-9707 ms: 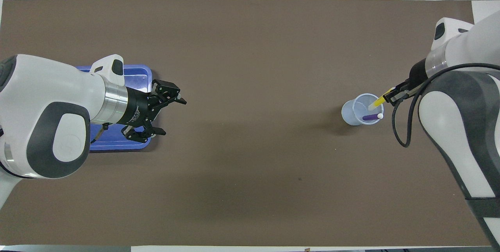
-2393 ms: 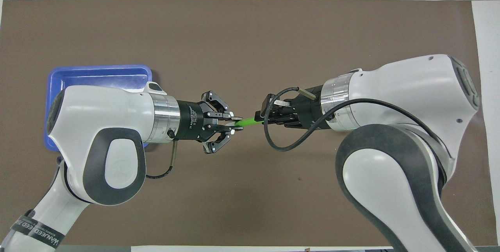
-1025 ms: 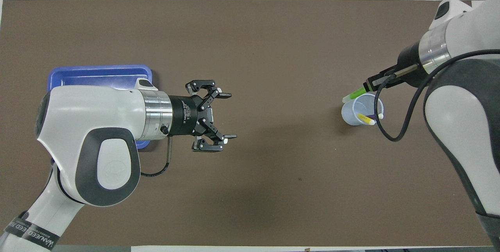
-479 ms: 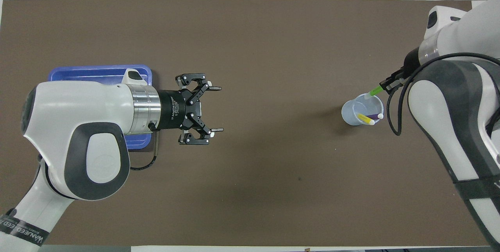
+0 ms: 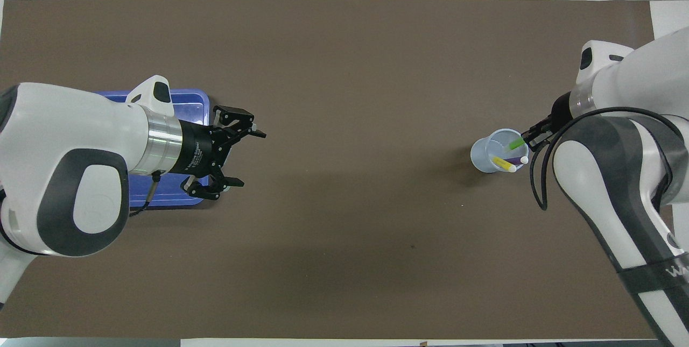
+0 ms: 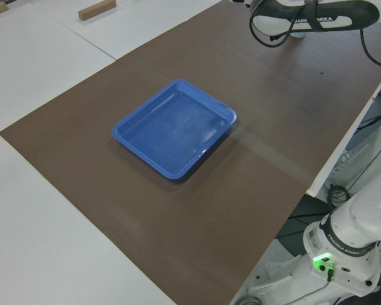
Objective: Transfer and insert pens with both arms
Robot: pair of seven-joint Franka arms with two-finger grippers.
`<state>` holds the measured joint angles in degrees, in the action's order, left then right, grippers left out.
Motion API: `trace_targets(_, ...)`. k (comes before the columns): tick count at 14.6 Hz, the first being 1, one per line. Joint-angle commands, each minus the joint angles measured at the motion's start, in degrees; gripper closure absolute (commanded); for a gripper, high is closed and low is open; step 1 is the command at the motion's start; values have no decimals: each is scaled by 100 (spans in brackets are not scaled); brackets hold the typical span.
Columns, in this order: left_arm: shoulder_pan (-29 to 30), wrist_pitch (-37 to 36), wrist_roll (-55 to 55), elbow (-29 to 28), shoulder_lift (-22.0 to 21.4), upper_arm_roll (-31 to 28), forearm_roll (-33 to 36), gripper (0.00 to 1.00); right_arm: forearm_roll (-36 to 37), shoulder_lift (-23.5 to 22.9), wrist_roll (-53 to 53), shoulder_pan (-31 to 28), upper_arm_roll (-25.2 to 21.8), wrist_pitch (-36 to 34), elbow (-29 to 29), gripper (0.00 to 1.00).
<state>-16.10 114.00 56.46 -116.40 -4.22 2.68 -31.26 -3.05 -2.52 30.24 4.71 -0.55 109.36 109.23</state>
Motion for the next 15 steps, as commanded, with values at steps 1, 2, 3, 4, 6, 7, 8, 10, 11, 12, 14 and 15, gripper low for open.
trace_targets(1,64,-771,-1343,467,123,-353,775,0,94,173,122,-102,64,304,309,100)
trace_targets(2,72,-991,-1827,661,201,-399,1066,0,94,165,140,-119,64,427,353,100)
trace_targets(3,89,-1167,-2258,802,263,-408,1313,0,94,147,140,-154,64,498,389,100)
trace_targets(4,107,-1334,-2628,916,264,-400,1672,0,94,130,131,-181,64,525,415,100)
trace_targets(6,81,-1756,-3287,1118,246,-399,2428,0,94,121,114,-172,73,752,572,100)
trace_targets(7,89,-2089,-3717,1372,255,-399,2684,0,94,155,122,-163,73,902,721,100)
trace_targets(8,115,-2423,-4182,1662,272,-399,2869,0,94,191,105,-137,73,990,845,100)
trace_targets(10,221,-2986,-5114,2102,307,-408,3107,0,94,296,105,-119,73,1297,1152,100)
trace_targets(11,230,-3232,-5327,2243,281,-417,3125,0,94,331,96,-111,73,1394,1249,100)
trace_targets(12,230,-3409,-5417,2340,255,-417,3126,0,94,288,105,-119,73,1404,1259,100)
trace_targets(14,300,-3428,-5662,2272,211,-408,3126,0,94,226,123,-119,73,1500,1268,100)
trace_targets(15,396,-3323,-5768,2114,124,-408,3126,0,94,226,123,-119,73,1501,1268,100)
